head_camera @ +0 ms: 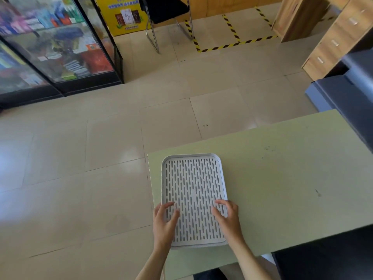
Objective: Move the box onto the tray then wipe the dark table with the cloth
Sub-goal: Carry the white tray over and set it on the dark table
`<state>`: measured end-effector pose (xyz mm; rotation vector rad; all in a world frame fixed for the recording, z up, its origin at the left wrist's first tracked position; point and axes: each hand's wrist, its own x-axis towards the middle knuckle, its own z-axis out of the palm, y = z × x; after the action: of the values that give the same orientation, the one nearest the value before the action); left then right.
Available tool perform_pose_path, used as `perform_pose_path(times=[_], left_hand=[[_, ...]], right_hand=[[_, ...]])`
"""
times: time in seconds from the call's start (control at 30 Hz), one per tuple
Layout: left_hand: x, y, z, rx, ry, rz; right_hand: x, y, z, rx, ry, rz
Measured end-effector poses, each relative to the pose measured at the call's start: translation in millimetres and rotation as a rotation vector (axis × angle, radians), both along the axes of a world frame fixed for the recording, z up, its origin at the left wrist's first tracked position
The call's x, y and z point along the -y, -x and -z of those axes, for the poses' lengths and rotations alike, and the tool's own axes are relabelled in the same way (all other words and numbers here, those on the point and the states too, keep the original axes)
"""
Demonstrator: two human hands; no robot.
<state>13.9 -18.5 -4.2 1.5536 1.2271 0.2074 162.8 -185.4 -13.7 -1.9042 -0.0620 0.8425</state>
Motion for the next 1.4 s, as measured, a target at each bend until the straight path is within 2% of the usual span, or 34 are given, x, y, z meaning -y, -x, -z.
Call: perform_pose_path(times=[0.27,0.67,0.93,1.2,1.4], left_hand=[[9,-40,-39,0.145,-0.105,0.153],[86,-69,-63,0.188,-0.089,0.372],[159,-48,-71,0.258,-0.072,0.464],[240,-4,-94,0.333,0.031,0.496],[299,12,-117,0.372,0.027,0.637]], right_hand=[[32,-5,-27,0.112,-0.058,0.152],[129,15,-60,0.153,-0.066,0.434],[209,59,-77,0.211,-0.049,0.563],[292,121,-98,0.303,-0.055,0.648],[354,165,-118,0.396,-0.047,0.792]])
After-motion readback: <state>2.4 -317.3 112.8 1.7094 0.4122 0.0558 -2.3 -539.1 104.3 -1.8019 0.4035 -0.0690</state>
